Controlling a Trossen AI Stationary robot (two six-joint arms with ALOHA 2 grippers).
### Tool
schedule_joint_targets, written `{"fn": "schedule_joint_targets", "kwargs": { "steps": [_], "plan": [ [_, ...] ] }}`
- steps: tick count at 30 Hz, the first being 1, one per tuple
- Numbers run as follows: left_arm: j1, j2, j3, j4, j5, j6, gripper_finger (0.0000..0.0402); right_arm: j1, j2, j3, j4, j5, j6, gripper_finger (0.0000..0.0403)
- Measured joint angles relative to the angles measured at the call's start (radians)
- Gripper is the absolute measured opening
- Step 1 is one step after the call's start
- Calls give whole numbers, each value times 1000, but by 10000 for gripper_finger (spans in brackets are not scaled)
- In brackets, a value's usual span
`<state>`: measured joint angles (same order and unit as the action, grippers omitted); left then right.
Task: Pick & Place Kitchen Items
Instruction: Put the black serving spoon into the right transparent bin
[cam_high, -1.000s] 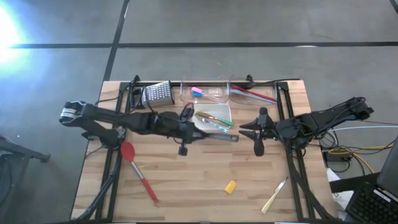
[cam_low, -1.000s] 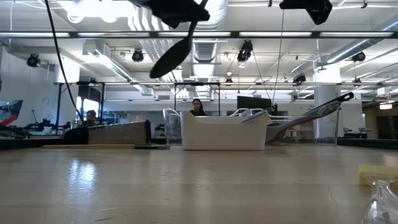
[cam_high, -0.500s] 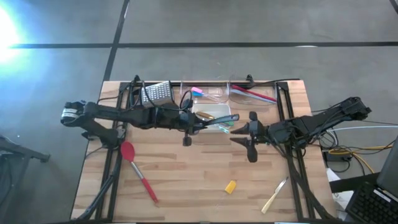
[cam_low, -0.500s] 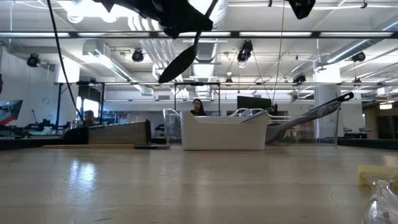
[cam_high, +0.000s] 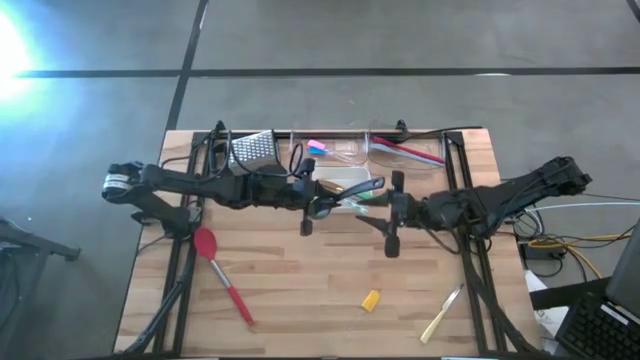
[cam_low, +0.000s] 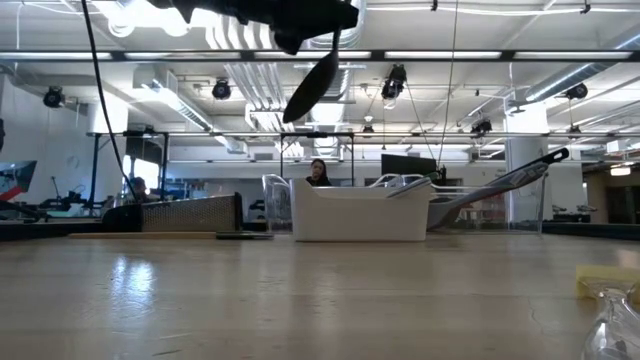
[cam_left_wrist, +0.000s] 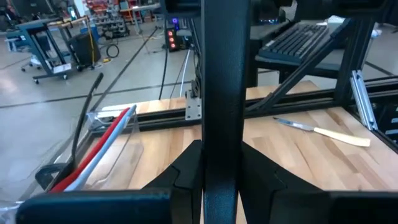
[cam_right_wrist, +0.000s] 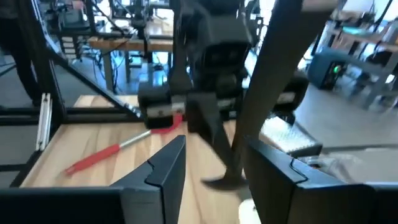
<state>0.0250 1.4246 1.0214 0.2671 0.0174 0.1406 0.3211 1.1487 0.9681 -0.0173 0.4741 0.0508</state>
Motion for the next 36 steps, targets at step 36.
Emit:
{"fn": "schedule_joint_targets", "kwargs": {
  "steps": [36],
  "plan": [
    [65,211,498,-956,-18,-62,73,-46,455,928,-1494,142,112,173]
  ]
}}
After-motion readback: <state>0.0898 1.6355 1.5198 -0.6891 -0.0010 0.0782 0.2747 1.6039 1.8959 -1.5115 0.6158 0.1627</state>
